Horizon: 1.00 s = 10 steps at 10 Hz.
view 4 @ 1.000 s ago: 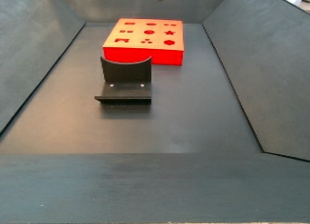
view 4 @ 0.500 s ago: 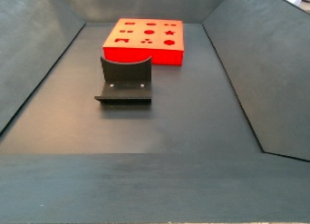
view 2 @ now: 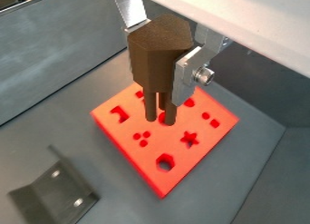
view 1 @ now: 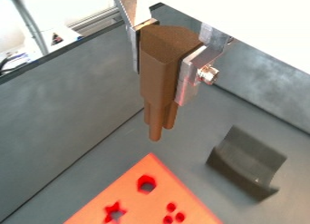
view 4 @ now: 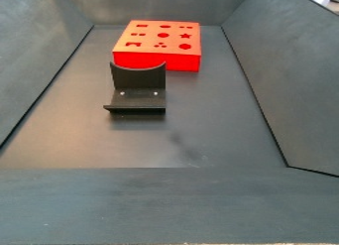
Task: Pick up the 3 prong object. Move up. Move to above the board. Insert the 3 prong object.
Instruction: Move to above the board, then insert the 3 prong object.
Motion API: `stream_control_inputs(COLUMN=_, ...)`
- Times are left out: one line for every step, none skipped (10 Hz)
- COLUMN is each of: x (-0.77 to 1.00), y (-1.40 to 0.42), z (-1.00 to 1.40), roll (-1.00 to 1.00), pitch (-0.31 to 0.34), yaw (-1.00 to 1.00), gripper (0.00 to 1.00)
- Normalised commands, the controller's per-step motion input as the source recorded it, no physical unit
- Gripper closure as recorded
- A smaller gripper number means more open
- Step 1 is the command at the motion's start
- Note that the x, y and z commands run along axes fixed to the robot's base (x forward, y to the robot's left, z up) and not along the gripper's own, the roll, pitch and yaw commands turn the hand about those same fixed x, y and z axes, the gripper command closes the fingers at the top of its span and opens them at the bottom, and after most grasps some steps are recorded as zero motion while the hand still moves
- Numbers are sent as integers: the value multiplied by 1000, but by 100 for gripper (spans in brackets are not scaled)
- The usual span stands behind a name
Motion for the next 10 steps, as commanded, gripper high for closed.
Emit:
stream_control_inputs(x=-107, y=-1000, z=101, roll=0, pitch=25, yaw=10, gripper=100)
stream_control_inputs(x=-90, y=-1000, z=115, roll=7, pitch=39, yaw=4, gripper=100)
stream_control_inputs(x=-65, y=-880, z=105, roll=4, pitch=51, yaw=8, gripper=100)
stream_control_inputs(x=-2, y=-496, z=60, roll=3, pitch=79, yaw=6, gripper=100)
stream_control_inputs(x=32, y=-295, z=40, roll=3, pitch=93, yaw=9, gripper=100)
stream_control_inputs(x=0, y=0, z=0, roll=0, pitch=-7, yaw=0, gripper=100)
stream_control_inputs(x=0, y=20, z=-3, roll=0, pitch=0, yaw=0, gripper=100)
stream_control_inputs(x=0, y=154, z=-131, roll=0, pitch=14, yaw=0, gripper=100)
stream_control_inputs(x=80, y=269, z=-211, roll=0, pitch=56, yaw=89, gripper=100)
stream_control_inputs(x=260, y=286, z=-277, roll=0, pitch=99, yaw=74, gripper=100)
